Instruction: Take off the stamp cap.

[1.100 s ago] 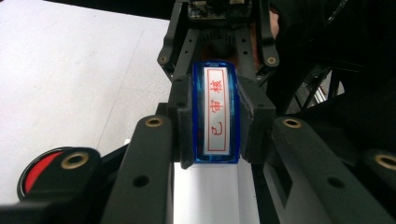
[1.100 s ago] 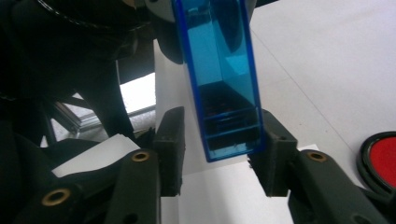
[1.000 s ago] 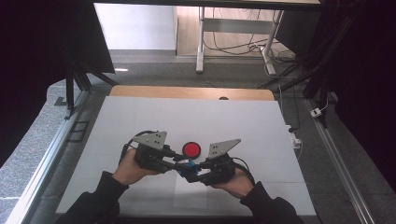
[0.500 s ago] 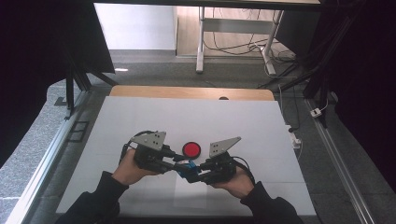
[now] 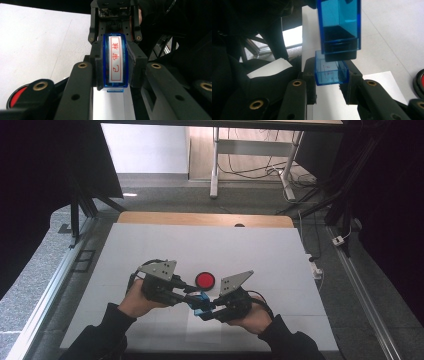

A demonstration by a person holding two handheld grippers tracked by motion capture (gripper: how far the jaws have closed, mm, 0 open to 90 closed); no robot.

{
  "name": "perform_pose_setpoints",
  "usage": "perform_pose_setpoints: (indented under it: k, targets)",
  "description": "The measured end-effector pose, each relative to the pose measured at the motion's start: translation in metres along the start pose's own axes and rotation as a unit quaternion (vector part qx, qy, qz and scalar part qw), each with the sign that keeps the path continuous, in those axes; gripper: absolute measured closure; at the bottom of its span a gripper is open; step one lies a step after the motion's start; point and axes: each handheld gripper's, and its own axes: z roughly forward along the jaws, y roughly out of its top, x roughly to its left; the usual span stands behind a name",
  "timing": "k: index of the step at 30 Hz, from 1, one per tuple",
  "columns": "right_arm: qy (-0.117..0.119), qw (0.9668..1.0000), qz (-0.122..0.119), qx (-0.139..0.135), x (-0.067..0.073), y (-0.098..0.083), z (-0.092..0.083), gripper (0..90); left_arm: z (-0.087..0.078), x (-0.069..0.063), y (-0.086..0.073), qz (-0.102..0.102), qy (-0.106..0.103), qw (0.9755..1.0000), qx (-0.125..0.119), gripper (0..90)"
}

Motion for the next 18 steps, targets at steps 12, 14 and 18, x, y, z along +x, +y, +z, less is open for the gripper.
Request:
perform_pose_setpoints:
  k: [12,14,18]
  targets:
    - [-0.058,0.9982,-0.014,0.011,0.0019,-0.0045,-0.0032,68.7,-0.001,0.0003,-0.0003,-0.015,0.017,0.9997,0.002,70.4]
    - [-0.065,0.9976,-0.021,0.013,0.0029,-0.0052,-0.004,68.7,-0.0017,0.0002,-0.0005,-0.016,0.019,0.9997,0.002,70.4]
    - [-0.076,0.9967,-0.025,0.017,0.0041,-0.0063,-0.0056,68.7,-0.0031,0.0001,-0.0006,-0.018,0.024,0.9995,0.0,70.4]
